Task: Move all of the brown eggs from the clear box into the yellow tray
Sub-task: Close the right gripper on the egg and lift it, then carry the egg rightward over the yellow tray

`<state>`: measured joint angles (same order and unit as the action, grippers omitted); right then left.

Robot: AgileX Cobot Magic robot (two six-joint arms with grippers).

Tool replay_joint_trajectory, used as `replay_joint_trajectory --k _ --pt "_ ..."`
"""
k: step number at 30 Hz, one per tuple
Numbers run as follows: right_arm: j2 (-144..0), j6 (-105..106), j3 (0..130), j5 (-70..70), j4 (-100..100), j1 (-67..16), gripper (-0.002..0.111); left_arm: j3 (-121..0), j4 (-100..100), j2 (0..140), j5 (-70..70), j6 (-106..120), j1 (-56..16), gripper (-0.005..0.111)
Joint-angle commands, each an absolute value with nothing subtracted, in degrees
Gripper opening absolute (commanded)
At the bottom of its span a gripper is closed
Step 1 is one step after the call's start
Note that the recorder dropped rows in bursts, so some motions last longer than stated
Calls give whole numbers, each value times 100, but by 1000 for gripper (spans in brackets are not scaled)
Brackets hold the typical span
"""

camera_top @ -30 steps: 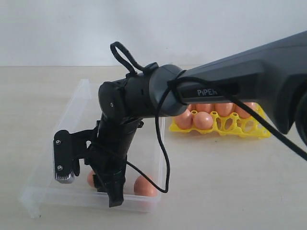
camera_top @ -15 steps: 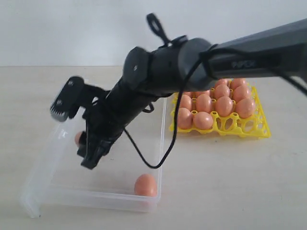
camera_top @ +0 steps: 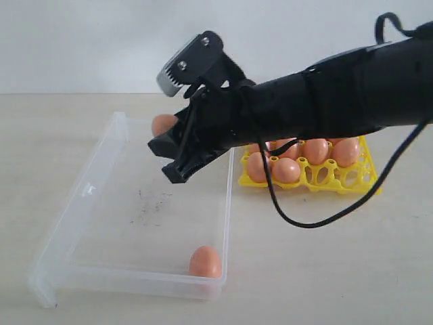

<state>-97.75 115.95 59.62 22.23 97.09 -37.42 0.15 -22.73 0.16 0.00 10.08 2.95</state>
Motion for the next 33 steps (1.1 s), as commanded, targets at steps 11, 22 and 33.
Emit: replay_joint_trajectory --k 11,22,33 --pt "-8273 12216 5667 -2851 9911 -3026 0 0 -2291 0 0 1041 271 4" --pt "-7780 12216 5667 -5362 9811 -3026 0 0 -2291 0 0 1041 271 4" --pt "-7226 10007 5535 859 9995 -3254 0 0 -2291 0 0 1041 271 4"
